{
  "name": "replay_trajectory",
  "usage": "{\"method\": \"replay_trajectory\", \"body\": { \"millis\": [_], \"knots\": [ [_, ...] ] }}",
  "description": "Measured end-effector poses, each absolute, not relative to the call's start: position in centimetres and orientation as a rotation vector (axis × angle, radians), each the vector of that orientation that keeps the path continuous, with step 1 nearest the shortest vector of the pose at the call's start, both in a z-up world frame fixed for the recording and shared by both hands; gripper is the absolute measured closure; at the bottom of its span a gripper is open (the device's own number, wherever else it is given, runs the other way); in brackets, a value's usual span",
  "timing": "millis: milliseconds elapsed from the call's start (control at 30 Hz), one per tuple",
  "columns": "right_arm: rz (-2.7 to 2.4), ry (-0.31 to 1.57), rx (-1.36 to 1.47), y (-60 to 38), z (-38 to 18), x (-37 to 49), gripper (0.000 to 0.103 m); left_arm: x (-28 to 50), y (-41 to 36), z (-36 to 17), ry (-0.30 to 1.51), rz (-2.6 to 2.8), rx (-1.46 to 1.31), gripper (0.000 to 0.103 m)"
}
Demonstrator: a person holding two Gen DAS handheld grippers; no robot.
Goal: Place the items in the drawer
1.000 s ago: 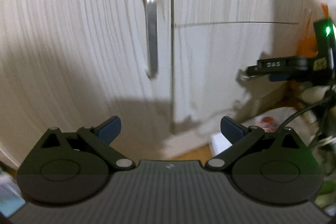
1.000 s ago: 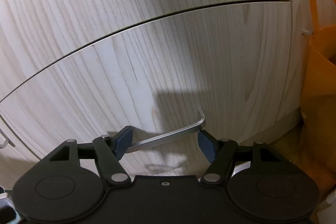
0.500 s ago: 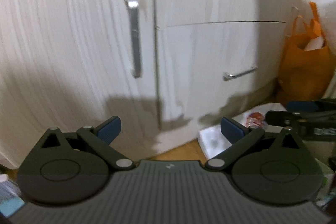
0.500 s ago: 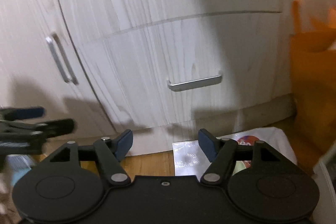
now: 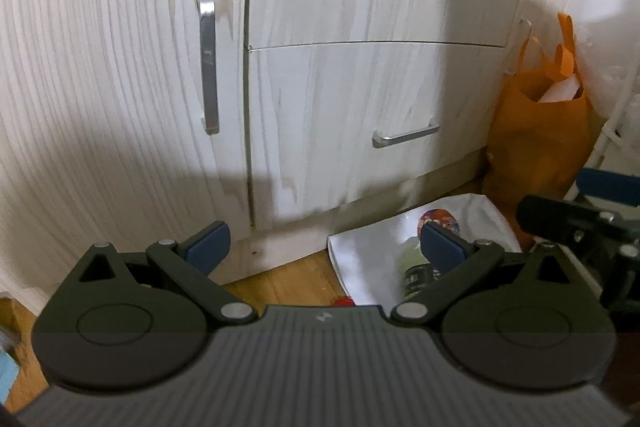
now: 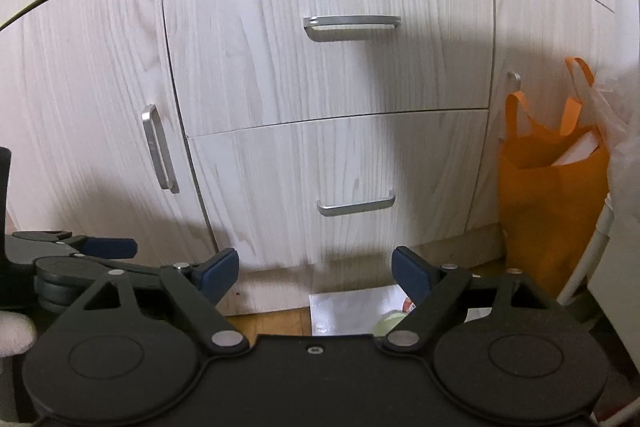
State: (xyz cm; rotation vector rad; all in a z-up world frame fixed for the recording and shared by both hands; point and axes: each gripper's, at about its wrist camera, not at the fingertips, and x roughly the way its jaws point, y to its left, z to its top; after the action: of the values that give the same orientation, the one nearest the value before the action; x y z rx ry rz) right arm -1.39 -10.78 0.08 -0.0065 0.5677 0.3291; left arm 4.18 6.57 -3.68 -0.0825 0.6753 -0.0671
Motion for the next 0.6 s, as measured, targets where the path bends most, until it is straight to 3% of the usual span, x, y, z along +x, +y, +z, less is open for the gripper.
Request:
{"method": "replay_trajectory", "body": {
  "millis": [600],
  "knots": [
    [0.326, 0.642, 0.179, -14.9, -0.9, 0.8, 0.016, 3.4, 6.1, -3.0, 0.602, 0.009, -0.073, 0.0]
  ]
}}
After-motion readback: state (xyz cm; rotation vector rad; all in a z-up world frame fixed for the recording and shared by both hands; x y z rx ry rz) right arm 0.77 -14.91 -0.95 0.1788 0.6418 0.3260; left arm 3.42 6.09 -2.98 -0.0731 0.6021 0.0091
